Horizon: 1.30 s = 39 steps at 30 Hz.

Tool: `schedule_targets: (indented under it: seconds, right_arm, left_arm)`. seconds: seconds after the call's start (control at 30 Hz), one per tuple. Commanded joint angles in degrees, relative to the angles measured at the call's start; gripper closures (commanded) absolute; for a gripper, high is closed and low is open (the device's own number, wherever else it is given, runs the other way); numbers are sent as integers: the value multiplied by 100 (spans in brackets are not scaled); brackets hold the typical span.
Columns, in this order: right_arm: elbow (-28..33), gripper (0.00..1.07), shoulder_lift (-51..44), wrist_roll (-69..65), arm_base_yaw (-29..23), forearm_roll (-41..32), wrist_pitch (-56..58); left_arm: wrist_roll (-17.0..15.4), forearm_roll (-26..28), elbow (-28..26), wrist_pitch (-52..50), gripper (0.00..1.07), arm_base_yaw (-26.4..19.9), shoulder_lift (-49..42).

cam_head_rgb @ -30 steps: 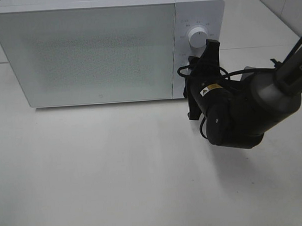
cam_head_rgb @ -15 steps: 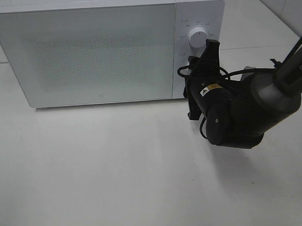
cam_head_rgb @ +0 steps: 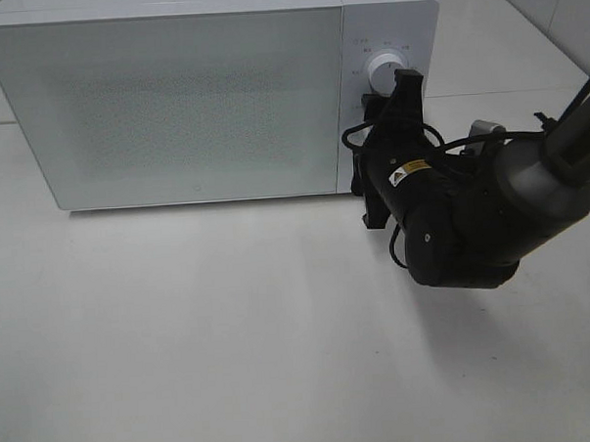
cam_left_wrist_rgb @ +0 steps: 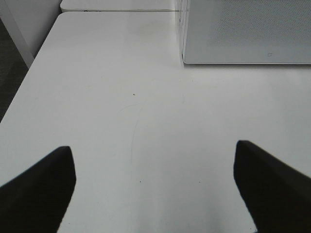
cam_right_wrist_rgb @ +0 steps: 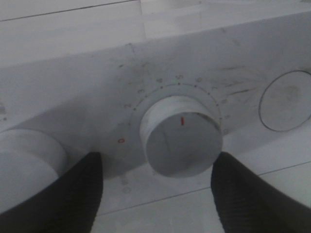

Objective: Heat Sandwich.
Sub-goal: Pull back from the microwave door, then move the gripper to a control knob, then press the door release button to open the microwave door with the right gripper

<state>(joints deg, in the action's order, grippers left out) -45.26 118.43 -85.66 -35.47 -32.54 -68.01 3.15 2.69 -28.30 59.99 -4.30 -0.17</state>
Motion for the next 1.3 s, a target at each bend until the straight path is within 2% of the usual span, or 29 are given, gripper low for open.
schedule_targets:
  seconds: [0.03, 0.3, 0.63, 0.97, 1.13, 1.2, 1.27, 1.3]
  right_arm:
    - [80, 40, -115, 34, 0, 390, -974]
    - [607, 40, -361, 201, 0, 934, -974]
    - [1450, 40, -1197, 1610, 0, 1238, -968]
    - [2166, 40, -1891, 3850, 0, 1547, -894]
    - [2315, 40, -2275, 4996, 0, 1696, -344]
    - [2315, 40, -2590, 5987, 11, 1690, 235]
    - [2315, 40, -2687, 6274, 11, 1679, 413]
    - [2315, 40, -2968, 6870, 11, 1599, 917]
  left_arm:
    - [-6, 40, 11, -52, 25, -6, -115]
    - [-6, 40, 11, -52, 25, -6, -115]
    - [-6, 40, 11, -52, 25, -6, -115]
    - [-6, 40, 11, -52, 25, -6, -115]
    - [-6, 40, 11, -52, 25, -6, -115]
    - [-6, 40, 11, -52, 25, -6, -115]
    - [-6, 40, 11, -52, 25, -6, -115]
    - [-6, 40, 11, -52, 25, -6, -115]
